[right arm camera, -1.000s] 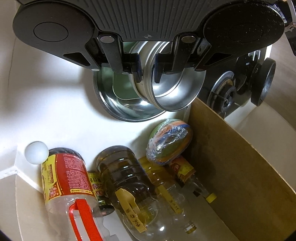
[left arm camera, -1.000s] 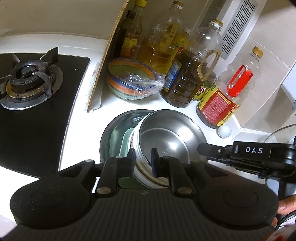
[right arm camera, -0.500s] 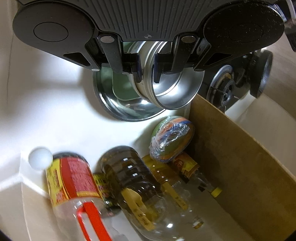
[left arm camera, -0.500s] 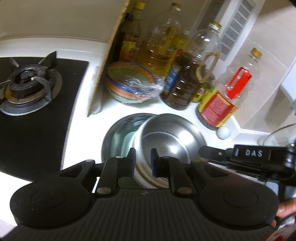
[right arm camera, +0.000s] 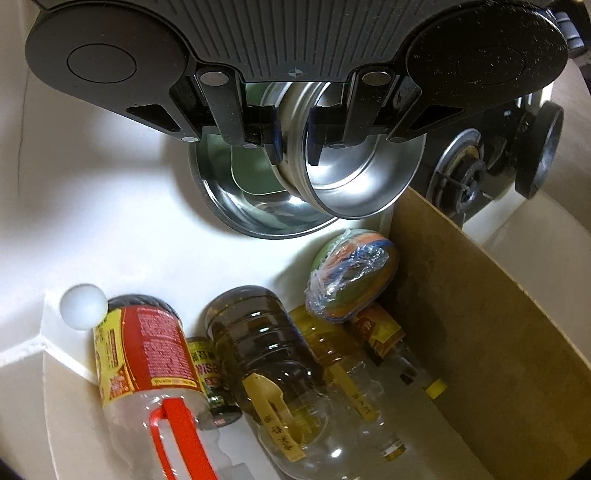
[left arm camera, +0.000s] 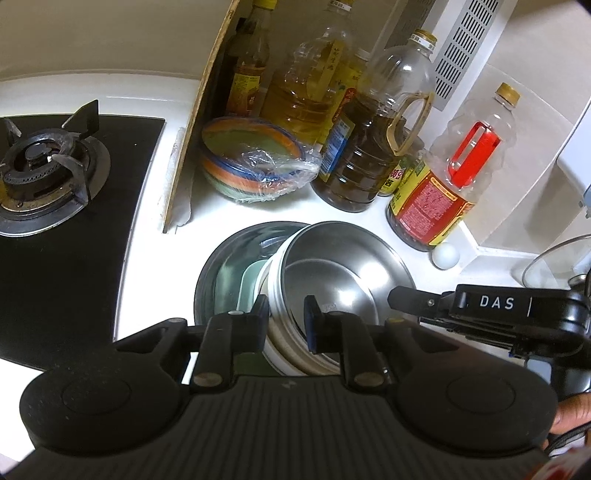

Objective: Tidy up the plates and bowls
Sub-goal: 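Lower the bowl stack with both grippers onto the floral plate on the green tray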

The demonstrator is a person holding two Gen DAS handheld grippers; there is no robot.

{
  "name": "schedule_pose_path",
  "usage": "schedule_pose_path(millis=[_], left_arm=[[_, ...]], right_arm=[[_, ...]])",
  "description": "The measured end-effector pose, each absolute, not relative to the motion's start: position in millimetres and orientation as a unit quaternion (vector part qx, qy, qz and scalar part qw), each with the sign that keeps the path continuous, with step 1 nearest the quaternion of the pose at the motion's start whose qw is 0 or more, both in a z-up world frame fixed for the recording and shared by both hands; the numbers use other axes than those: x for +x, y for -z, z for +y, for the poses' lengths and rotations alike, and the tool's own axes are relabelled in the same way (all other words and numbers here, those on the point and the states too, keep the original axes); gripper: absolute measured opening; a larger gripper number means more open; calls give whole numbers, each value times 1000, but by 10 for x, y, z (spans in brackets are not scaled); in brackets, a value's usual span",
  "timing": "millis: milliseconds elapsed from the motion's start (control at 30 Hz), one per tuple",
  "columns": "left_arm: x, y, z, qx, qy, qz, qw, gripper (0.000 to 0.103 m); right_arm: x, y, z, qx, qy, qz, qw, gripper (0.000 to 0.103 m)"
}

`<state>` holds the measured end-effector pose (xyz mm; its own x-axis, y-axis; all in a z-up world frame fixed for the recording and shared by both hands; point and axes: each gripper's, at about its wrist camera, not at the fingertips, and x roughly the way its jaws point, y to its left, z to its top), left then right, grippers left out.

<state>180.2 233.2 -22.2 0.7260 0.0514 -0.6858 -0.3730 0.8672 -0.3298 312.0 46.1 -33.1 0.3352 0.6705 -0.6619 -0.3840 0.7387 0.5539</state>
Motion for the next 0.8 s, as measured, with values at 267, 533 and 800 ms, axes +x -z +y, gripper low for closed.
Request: schedule_pose_path(millis=[267,533,800], left_arm=[[1821,219,2349,-217,-108,351,904,17],[1787,175,2365,-195,-105,343,913,17],[1466,-29,2242,-157,-115,317,928,31]], right_arm=[[3135,326,466,157,-317,483,801,14],[3042,297,478,144,-312,460,819,18],[2757,130,226,143,-327,413,838,65]])
